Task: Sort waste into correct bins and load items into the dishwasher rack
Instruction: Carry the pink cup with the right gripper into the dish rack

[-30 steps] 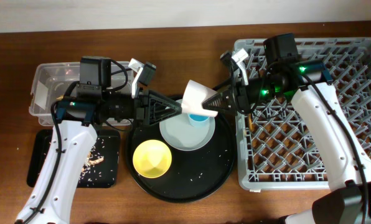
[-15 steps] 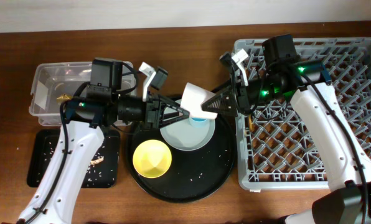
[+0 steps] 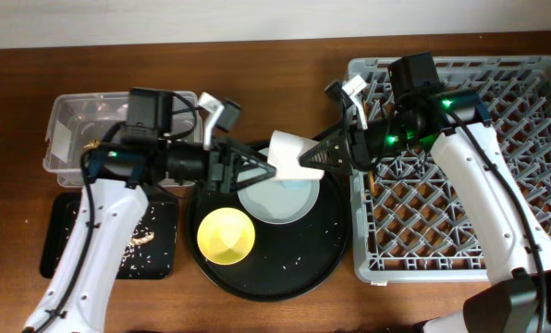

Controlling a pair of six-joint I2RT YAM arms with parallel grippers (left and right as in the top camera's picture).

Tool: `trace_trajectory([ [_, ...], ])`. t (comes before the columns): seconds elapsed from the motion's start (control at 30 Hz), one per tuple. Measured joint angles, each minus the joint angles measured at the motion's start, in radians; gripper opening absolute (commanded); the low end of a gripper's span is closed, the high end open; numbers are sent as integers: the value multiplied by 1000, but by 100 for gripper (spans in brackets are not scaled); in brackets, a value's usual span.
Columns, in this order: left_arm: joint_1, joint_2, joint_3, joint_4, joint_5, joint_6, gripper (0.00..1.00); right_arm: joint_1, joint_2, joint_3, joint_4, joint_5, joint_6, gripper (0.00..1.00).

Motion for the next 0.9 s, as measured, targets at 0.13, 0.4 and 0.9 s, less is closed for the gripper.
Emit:
trace_trajectory([
  [0.13, 124, 0, 0, 3, 1, 0, 72, -21, 0, 0, 19, 111, 51, 42],
  [0.4, 143, 0, 0, 0, -48, 0, 99, -226, 0, 0, 166, 906, 529, 42],
  [0.9, 143, 0, 0, -34, -460, 0, 99, -260, 192, 0, 301, 1154, 555, 57],
])
